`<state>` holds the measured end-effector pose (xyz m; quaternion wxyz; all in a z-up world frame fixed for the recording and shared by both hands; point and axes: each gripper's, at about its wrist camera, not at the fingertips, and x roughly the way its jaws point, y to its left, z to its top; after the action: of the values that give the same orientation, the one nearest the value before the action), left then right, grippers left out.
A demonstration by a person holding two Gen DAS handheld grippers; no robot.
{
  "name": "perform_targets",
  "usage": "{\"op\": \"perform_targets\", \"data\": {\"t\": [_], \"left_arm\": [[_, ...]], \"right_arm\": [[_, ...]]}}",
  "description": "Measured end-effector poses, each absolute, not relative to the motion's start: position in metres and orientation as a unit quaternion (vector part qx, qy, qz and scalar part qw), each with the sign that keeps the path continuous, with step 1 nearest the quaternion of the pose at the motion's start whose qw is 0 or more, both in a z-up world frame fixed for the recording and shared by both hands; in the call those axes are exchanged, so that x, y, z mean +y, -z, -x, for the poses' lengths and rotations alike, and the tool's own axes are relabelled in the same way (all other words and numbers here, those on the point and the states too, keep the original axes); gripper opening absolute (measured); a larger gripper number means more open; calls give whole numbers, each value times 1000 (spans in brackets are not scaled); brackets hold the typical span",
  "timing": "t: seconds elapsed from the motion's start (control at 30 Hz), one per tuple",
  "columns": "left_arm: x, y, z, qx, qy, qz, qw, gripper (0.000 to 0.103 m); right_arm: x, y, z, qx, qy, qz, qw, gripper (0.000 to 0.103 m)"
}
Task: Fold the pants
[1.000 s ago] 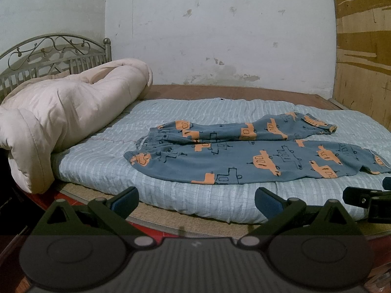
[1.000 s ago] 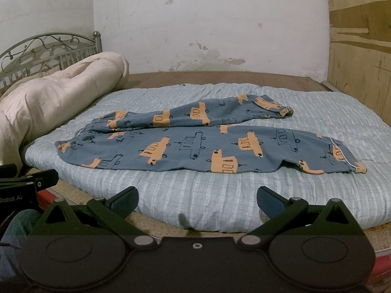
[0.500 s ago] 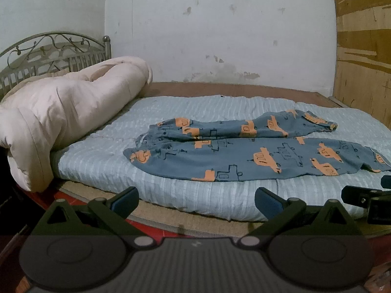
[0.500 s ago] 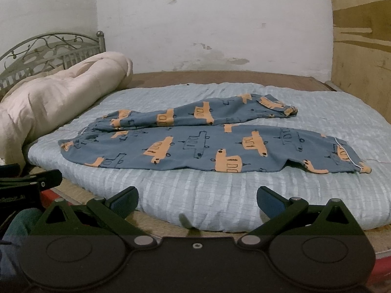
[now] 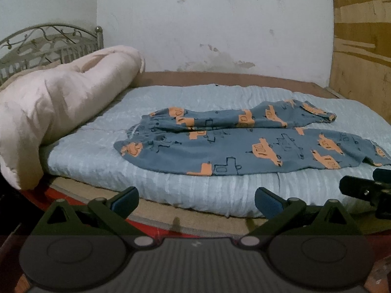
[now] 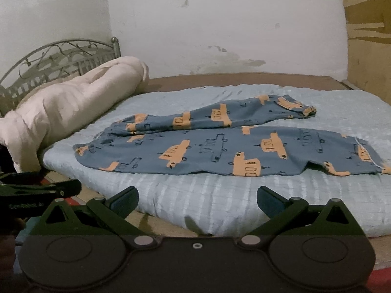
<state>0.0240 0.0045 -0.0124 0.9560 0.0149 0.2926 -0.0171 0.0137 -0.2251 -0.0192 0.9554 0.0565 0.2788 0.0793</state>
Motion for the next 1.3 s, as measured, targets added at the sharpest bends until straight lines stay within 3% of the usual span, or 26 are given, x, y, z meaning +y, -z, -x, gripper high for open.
{"op": "perform_targets", "data": {"t": [0.23,0.53,0.87,1.17,1.3], "left_arm": [[29,0,-83,301,0,-17,953,102],[69,-26,-189,296,-23,-71,952,102],[75,-8,-327,336,119,-157,921,102],[76,38,-407,364,203,-207,885,102],[80,45,-428,381,236,-195,872,102]], "right_arm": [[-242,29,-29,245,-87,-73,963,102],[-267,39,-90,281,-125,-56,950,102],[-289,13,-257,297,-237,31,924,102],[-230,15,-423,335,-321,140,874,102],[-204,35,-465,397,-379,195,813,92]]}}
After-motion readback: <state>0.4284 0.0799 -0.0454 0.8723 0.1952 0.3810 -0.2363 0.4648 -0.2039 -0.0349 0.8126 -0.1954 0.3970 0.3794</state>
